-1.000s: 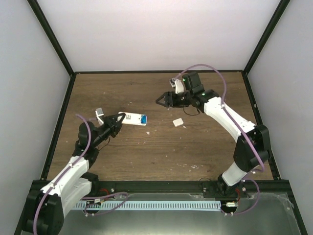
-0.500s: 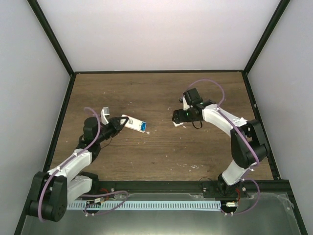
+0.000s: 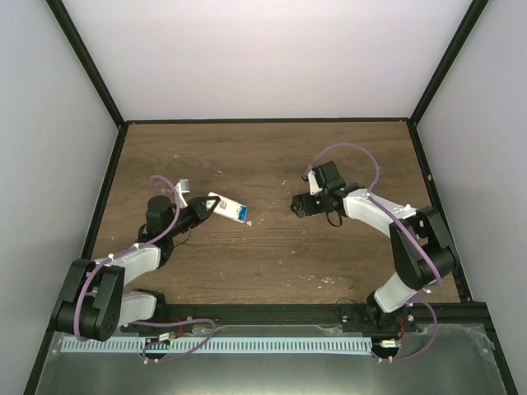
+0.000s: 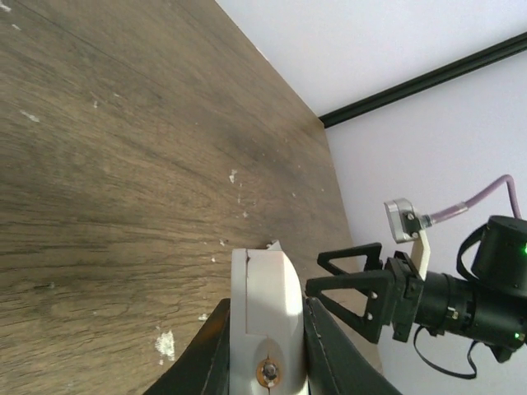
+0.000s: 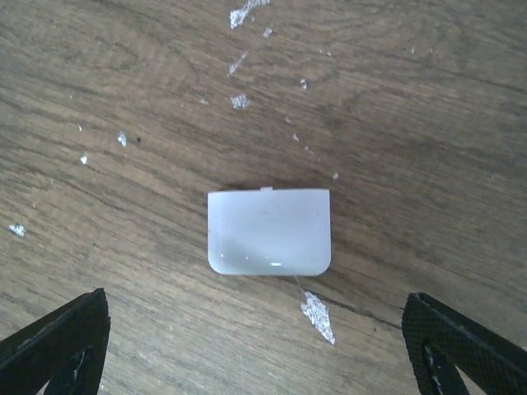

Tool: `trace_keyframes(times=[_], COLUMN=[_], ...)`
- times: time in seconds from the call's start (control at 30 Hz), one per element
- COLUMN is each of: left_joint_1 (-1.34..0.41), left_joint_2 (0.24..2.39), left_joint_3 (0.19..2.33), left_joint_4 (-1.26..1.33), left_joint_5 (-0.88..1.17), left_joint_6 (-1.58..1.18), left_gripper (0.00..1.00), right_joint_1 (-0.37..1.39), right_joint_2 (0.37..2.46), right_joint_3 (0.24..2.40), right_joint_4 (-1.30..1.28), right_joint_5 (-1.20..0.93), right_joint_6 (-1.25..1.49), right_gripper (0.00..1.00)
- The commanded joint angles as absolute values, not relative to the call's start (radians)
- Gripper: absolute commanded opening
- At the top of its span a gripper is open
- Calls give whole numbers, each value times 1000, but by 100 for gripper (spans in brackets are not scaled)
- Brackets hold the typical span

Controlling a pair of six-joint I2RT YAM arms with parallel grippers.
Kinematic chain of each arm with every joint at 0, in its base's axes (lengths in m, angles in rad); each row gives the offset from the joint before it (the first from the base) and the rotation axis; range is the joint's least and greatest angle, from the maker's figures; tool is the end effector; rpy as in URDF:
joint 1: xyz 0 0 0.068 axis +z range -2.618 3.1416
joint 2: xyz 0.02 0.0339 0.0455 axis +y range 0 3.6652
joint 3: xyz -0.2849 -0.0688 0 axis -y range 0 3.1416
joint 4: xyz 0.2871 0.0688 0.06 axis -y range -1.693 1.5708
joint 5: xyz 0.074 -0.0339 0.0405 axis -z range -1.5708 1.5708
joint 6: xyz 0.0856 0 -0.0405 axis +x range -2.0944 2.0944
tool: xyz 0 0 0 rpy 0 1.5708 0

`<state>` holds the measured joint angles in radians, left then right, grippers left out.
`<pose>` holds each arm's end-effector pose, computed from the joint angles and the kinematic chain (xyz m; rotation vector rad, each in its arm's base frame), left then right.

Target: Load the batteries into the remote control

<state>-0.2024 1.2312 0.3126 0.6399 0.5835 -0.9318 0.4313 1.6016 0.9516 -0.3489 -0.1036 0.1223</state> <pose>0.2715 -0.1039 0.1504 -0.2857 1.9981 -1.2960 0.3413 0.1668 0.1385 -0.4390 2.5617 0.3384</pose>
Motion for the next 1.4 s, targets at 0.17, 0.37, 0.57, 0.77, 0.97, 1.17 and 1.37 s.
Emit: trace_keyframes(times=[0.17,0.37,0.57,0.77,0.97,1.17,1.37], left_joint_1=[-198,-199,-200,-207,-243,-253,-252], left_joint_2=[1296,1374,1526,1782,1908,1969,2013], left_joint_3=[191,159,146,131,117,164,197], left_joint_4=[885,1014,1212,1539,1605,1605,1604], left_joint_5=[529,528,549,552,473,502,543], left_joint_6=[-913,-927,-961,-1072,-1055,-1043,-1036], left_gripper=[0,0,0,0,0,0,0], right_joint_1=[432,433,432,431,431,432,433], right_joint_2=[1507,1500,1546,1641,1689,1696,1728], right_joint_3=[835,781,779,822,835,847,868], right_joint_4=[-211,-147,-101,-115,-109,-121,-132], right_joint_5=[-54,-62,-68,-58,-39,-35,-56], right_joint_6=[69,57,18,4,4,-1,-15], right_gripper=[90,92,94,95,95,93,80])
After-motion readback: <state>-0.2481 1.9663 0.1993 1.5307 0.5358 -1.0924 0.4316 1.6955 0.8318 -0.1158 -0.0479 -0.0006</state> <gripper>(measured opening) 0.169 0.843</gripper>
